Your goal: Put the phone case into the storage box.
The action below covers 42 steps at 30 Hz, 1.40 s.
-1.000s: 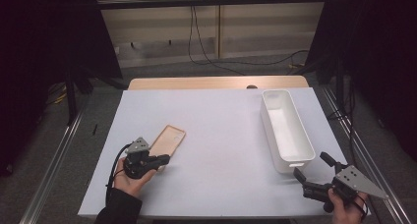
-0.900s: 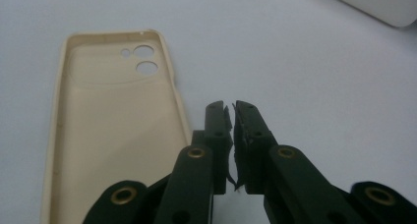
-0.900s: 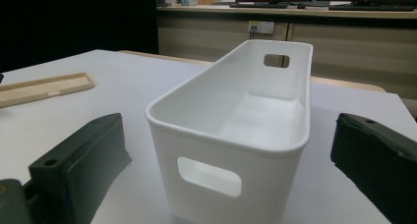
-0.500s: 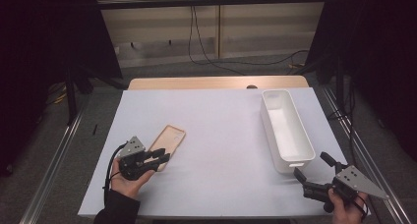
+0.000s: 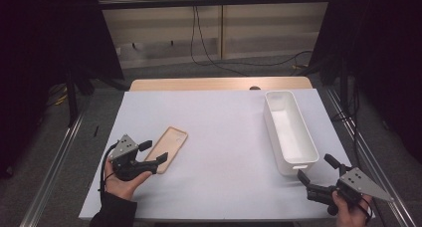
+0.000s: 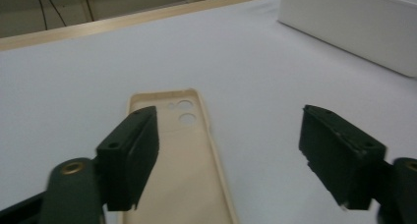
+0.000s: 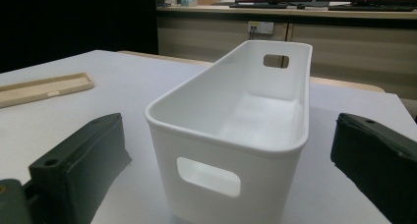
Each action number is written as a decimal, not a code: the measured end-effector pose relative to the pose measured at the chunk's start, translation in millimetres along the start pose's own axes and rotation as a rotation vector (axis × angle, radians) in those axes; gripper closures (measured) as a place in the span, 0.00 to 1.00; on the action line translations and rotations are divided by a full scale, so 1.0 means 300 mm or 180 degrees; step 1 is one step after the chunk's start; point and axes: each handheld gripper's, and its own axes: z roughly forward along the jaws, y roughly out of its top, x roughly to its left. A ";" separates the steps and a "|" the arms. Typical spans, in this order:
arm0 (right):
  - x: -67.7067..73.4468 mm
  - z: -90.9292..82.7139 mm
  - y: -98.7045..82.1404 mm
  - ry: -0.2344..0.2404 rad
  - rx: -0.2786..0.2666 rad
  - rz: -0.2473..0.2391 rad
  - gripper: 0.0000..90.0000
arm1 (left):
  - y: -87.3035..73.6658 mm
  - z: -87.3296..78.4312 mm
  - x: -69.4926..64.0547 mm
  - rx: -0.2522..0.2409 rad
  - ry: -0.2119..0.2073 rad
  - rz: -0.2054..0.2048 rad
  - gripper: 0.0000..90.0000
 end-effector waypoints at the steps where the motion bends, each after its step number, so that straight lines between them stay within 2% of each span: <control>1: -0.001 0.000 0.000 0.0001 0.0004 -0.0007 0.00 | 0.001 -0.002 0.004 -0.0003 0.0029 -0.0001 0.22; 6: 0.000 0.000 0.000 0.0003 0.0001 -0.0002 0.00 | 0.009 -0.021 0.024 -0.0097 0.0101 -0.0029 0.15; 9: 0.000 0.000 0.000 0.0001 0.0001 0.0001 0.00 | 0.016 -0.030 0.037 -0.0094 0.0106 -0.0051 0.09; 11: 0.000 0.000 0.001 0.0000 -0.0001 -0.0008 0.00 | 0.021 -0.034 0.055 -0.0036 0.0128 -0.0075 0.06; 13: 0.001 0.000 0.001 0.0002 -0.0004 -0.0007 0.00 | 0.020 -0.029 0.071 0.0062 0.0162 -0.0163 0.07; 14: 0.001 0.000 0.001 0.0006 -0.0003 -0.0009 0.00 | 0.017 -0.028 0.080 0.0057 0.0169 -0.0190 0.06; 16: 0.002 0.000 0.001 0.0013 -0.0002 -0.0016 0.00 | 0.015 -0.022 0.092 0.0099 0.0265 -0.0230 0.05; 18: 0.002 0.000 0.001 0.0012 -0.0005 -0.0019 0.00 | 0.014 -0.018 0.102 0.0130 0.0328 -0.0228 0.05; 21: 0.001 0.002 0.001 0.0007 -0.0004 -0.0011 0.00 | 0.026 -0.009 0.119 0.0193 0.0347 -0.0256 0.05; 24: 0.002 0.005 0.001 0.0013 0.0006 -0.0017 0.00 | 0.043 0.013 0.139 0.0197 0.0446 -0.0276 0.06; 26: 0.003 0.004 0.001 0.0011 0.0004 -0.0017 0.00 | 0.059 0.032 0.152 0.0231 0.0438 -0.0265 0.06; 27: 0.003 0.005 0.001 0.0007 0.0005 -0.0017 0.00 | 0.065 0.044 0.159 0.0237 0.0427 -0.0303 0.06; 31: 0.002 0.006 0.001 0.0013 0.0007 -0.0017 0.00 | 0.072 0.097 0.187 0.0420 0.0452 -0.0271 0.06; 32: 0.002 0.006 0.001 0.0012 0.0006 -0.0018 0.00 | 0.068 0.108 0.189 0.0457 0.0441 -0.0298 0.07; 34: 0.001 0.005 0.000 0.0009 0.0006 -0.0015 0.00 | 0.060 0.122 0.192 0.0631 0.0493 -0.0206 0.08; 36: 0.000 0.006 0.000 0.0013 0.0009 -0.0012 0.00 | 0.055 0.125 0.195 0.0743 0.0532 -0.0192 0.08; 38: 0.001 0.006 0.000 0.0015 0.0007 -0.0014 0.00 | 0.054 0.124 0.202 0.0759 0.0496 -0.0256 0.08; 40: 0.002 0.006 0.000 0.0018 0.0008 -0.0018 0.00 | 0.053 0.124 0.204 0.0811 0.0509 -0.0237 0.08; 42: 0.002 0.006 0.000 0.0023 0.0008 -0.0018 0.00 | 0.047 0.134 0.204 0.0952 0.0491 -0.0235 0.08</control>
